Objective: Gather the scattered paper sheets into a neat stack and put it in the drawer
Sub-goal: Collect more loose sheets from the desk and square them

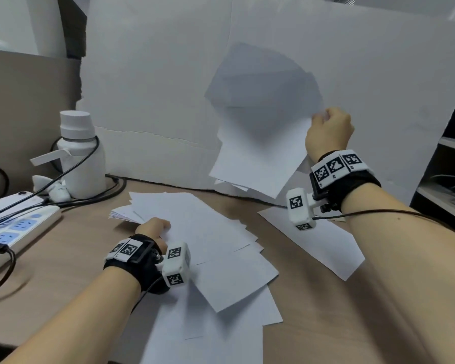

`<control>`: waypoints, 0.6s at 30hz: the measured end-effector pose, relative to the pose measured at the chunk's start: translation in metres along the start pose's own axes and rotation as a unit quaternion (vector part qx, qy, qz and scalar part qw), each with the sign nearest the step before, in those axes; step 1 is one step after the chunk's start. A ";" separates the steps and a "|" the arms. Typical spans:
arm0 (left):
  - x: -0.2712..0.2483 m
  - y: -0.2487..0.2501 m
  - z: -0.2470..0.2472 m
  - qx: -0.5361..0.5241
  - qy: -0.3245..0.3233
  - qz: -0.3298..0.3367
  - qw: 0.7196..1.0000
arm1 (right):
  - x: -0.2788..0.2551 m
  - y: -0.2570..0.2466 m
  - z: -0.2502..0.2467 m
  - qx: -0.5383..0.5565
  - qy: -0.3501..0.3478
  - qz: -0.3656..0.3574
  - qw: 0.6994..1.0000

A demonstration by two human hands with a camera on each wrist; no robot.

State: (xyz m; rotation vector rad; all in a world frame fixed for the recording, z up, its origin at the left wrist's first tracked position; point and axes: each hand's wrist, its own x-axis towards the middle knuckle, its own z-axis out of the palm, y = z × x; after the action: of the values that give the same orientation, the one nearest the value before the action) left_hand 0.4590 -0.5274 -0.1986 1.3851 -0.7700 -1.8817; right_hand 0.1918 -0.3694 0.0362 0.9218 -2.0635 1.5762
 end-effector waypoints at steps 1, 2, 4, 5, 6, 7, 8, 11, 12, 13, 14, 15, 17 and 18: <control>-0.011 -0.001 0.004 -0.012 0.003 0.008 1.000 | -0.004 0.000 -0.002 0.010 0.000 0.021 1.000; -0.023 -0.003 0.008 -0.033 0.000 0.007 0.999 | -0.010 0.002 -0.002 0.020 -0.006 0.046 0.999; -0.043 -0.008 0.019 -0.081 -0.011 0.014 0.997 | -0.030 0.012 0.004 0.037 -0.016 0.091 0.995; -0.051 -0.011 0.025 -0.115 -0.024 0.020 0.993 | -0.043 0.019 0.010 0.042 -0.024 0.111 0.993; -0.054 -0.015 0.031 -0.144 -0.032 0.025 0.989 | -0.057 0.028 0.017 0.045 -0.033 0.133 0.990; -0.057 -0.019 0.036 -0.165 -0.036 0.036 0.985 | -0.071 0.038 0.025 0.042 -0.044 0.157 0.986; -0.059 -0.021 0.040 -0.189 -0.050 0.049 0.979 | -0.087 0.047 0.031 0.038 -0.056 0.181 0.981; -0.044 -0.029 0.042 -0.252 -0.096 0.047 0.962 | -0.127 0.068 0.040 0.045 -0.087 0.247 0.964; -0.043 -0.031 0.042 -0.256 -0.115 0.044 0.959 | -0.137 0.073 0.040 0.058 -0.104 0.269 0.956; -0.045 -0.031 0.043 -0.246 -0.130 0.039 0.960 | -0.147 0.080 0.043 0.071 -0.121 0.290 0.947; -0.053 -0.030 0.043 -0.232 -0.139 0.037 0.962 | -0.154 0.084 0.045 0.088 -0.145 0.316 0.933; -0.058 -0.029 0.043 -0.214 -0.143 0.035 0.966 | -0.160 0.089 0.047 0.105 -0.180 0.341 0.917; -0.052 -0.030 0.041 -0.161 -0.114 0.034 0.980 | -0.168 0.092 0.046 0.143 -0.245 0.392 0.875; -0.050 -0.030 0.038 -0.131 -0.096 0.037 0.986 | -0.171 0.092 0.042 0.160 -0.277 0.415 0.851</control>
State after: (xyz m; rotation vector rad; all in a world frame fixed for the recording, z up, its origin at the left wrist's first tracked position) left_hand 0.4282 -0.4671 -0.1842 1.0125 -0.6285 -1.9953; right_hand 0.2528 -0.3492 -0.1521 0.6465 -2.9222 2.3513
